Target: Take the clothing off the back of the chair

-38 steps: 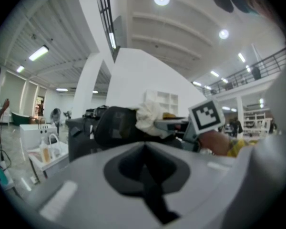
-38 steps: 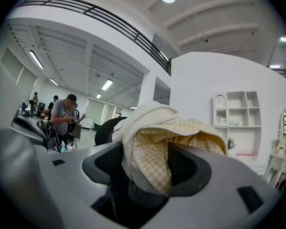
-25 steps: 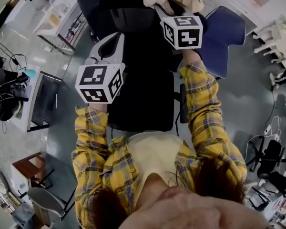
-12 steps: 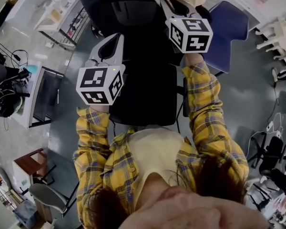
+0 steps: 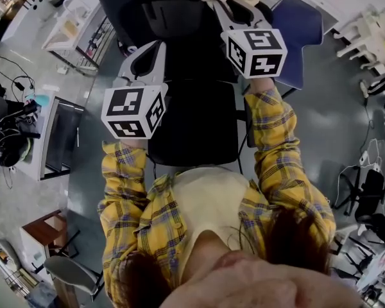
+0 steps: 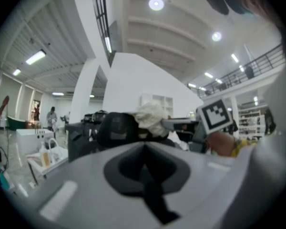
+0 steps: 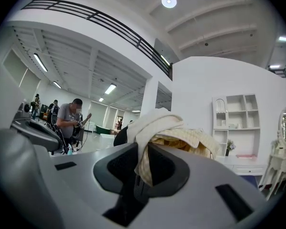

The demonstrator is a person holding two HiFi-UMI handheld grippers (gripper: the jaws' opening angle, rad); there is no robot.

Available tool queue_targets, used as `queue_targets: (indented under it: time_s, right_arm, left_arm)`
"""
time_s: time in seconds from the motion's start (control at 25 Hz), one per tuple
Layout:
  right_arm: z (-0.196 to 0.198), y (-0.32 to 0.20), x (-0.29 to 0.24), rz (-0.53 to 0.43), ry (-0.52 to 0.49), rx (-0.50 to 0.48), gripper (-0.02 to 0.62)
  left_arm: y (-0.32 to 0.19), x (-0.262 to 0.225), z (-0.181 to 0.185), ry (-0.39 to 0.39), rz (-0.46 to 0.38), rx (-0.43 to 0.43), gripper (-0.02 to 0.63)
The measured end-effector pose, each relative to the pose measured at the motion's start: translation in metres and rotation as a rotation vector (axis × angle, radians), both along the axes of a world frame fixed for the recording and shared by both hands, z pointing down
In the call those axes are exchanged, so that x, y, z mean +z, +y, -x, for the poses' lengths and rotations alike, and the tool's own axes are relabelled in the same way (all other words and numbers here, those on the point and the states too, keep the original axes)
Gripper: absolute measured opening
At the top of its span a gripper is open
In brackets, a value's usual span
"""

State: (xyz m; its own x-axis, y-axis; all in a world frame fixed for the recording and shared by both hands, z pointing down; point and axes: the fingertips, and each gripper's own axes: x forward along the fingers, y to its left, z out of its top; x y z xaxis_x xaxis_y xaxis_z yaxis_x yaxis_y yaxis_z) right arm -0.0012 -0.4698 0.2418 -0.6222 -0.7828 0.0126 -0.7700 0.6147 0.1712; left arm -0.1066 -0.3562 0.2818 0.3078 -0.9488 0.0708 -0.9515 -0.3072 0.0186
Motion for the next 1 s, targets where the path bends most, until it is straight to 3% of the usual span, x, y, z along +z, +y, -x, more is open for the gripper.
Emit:
queue_targets:
  time_s: [0.64,1.0]
  right_arm:
    - [-0.005,0.081,-0.003,-0.043,0.021,0.032,0.067]
    - [-0.011,0.121,-0.003,-0.042,-0.011,0.041,0.067]
  left_arm:
    - [0.047,-0.016,0.006,0.031,-0.074,0.018,0.005]
    - [0.065,-0.013,0.004,0.046,-0.073,0.051,0.005]
